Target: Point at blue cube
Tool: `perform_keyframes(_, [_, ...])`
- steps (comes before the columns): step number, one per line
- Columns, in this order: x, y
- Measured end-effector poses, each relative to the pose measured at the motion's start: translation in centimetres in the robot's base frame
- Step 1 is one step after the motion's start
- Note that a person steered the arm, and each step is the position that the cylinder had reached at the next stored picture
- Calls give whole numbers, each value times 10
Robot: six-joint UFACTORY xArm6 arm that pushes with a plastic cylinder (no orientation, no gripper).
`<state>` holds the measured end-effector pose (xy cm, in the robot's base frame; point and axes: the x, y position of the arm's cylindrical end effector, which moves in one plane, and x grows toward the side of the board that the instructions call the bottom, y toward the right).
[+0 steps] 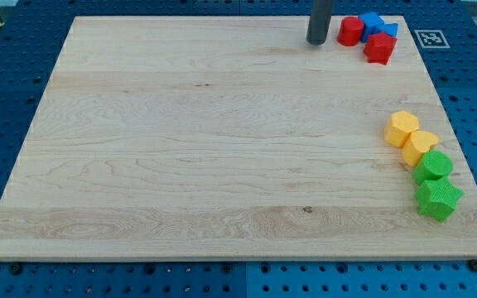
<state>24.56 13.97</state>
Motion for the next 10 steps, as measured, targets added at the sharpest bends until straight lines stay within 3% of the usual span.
perform_keyframes(2, [-5,91])
perform_keyframes(4, [-4,27])
perform_keyframes(5, [-54,-32])
perform_keyframes(7, [-54,-26])
perform_keyframes(8, [-33,-48])
perform_keyframes(9, [44,-43])
perform_keyframes(10, [126,33])
